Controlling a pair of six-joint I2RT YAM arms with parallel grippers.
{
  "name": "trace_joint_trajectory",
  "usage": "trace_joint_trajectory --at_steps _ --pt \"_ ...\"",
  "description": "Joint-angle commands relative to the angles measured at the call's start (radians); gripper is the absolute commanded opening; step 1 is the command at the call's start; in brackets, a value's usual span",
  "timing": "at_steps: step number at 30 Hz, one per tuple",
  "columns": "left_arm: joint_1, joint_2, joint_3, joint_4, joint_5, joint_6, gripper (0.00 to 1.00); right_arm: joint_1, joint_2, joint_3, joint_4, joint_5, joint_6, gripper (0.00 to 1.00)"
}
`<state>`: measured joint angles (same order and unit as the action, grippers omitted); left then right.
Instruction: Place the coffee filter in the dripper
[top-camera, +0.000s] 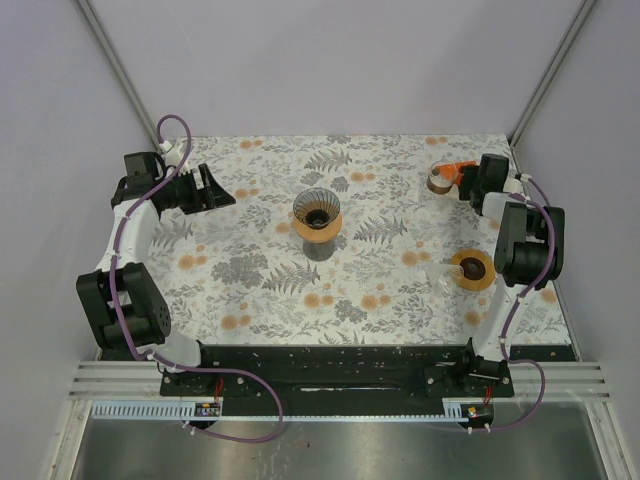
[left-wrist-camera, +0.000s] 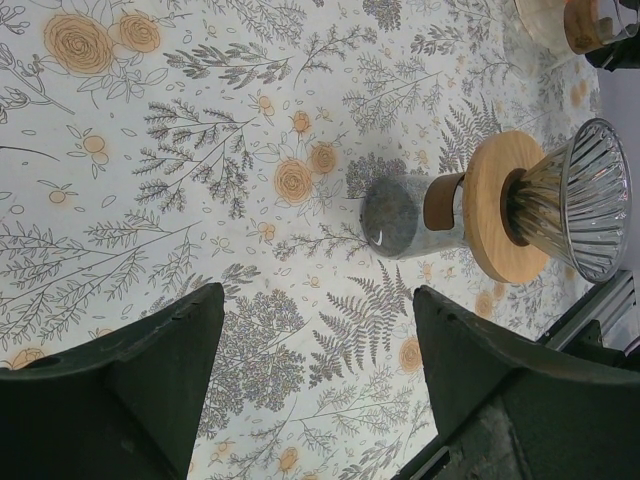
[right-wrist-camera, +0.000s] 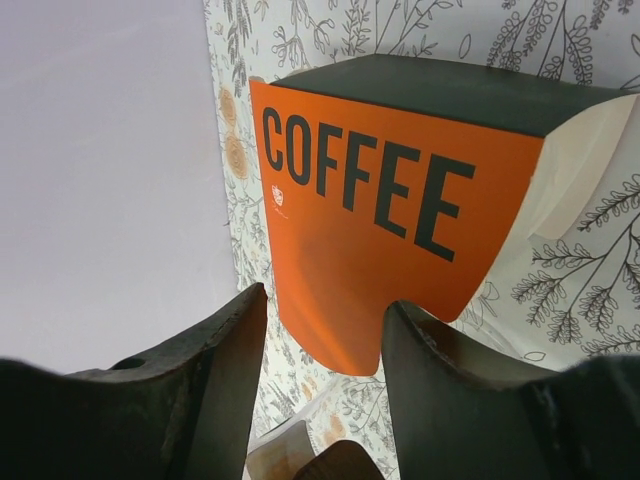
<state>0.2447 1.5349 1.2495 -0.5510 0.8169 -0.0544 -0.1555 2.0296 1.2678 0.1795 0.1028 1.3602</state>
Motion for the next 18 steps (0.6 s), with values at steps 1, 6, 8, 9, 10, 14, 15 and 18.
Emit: trace_joint_trajectory --at_steps 1,6,8,9,10,14,15,18 --pt "0.008 0.005 0.03 0.031 0.039 -0.007 0.8 -0.007 -0.042 0.004 0.058 0.008 0.023 0.55" --pt "0.008 0.005 0.028 0.031 0.042 -0.009 0.8 -0.016 -0.039 0.001 0.084 0.002 0.03 0.54" --pt "0.01 0.004 0.028 0.03 0.044 -0.009 0.8 -0.018 -0.04 -0.001 0.092 0.002 0.028 0.53" --pt "0.01 0.005 0.028 0.031 0.044 -0.009 0.8 -0.019 -0.039 -0.001 0.097 0.002 0.027 0.52" --pt "0.01 0.002 0.027 0.031 0.042 -0.009 0.8 -0.019 -0.039 0.001 0.098 0.003 0.025 0.51" --pt "0.01 0.004 0.028 0.028 0.045 -0.007 0.8 -0.021 -0.034 -0.002 0.113 0.0 0.033 0.48" --pt "0.01 0.005 0.027 0.028 0.047 -0.007 0.81 -0.022 -0.029 -0.001 0.115 -0.005 0.039 0.47" --pt "0.01 0.007 0.028 0.026 0.048 -0.009 0.81 -0.029 0.0 0.013 0.123 -0.025 0.06 0.46"
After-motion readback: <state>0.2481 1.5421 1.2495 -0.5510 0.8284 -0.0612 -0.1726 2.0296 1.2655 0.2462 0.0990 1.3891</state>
